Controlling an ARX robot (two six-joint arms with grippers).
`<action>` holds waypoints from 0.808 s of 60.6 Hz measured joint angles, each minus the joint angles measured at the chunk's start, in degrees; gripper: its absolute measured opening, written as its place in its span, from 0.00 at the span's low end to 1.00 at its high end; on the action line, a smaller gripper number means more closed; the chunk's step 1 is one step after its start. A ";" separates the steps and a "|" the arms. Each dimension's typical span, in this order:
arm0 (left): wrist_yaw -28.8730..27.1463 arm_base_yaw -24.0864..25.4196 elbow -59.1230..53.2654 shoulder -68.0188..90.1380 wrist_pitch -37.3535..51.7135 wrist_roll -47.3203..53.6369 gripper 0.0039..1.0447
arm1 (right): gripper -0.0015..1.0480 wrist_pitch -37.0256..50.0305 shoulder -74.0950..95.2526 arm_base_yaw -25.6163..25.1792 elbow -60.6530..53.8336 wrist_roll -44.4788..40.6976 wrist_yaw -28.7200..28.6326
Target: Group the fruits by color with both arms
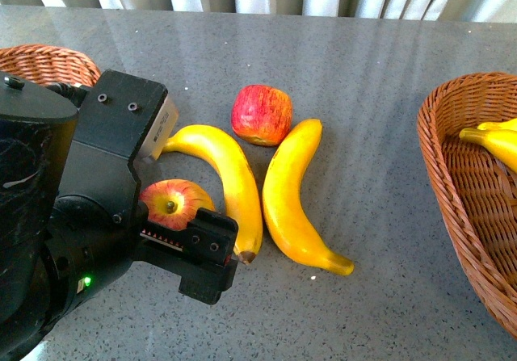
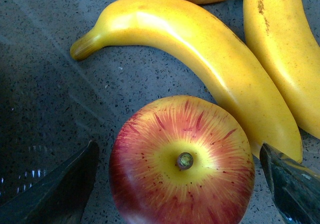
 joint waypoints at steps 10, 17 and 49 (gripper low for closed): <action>0.00 -0.20 -0.26 0.57 0.55 0.00 0.91 | 0.91 0.00 0.00 0.00 0.00 0.00 0.00; -0.04 -0.22 -0.50 0.61 0.68 0.20 0.73 | 0.91 0.00 0.00 0.00 0.00 0.00 0.00; 2.78 9.57 -1.11 -24.04 -11.41 -0.50 0.67 | 0.91 0.00 0.00 0.00 0.00 0.00 0.00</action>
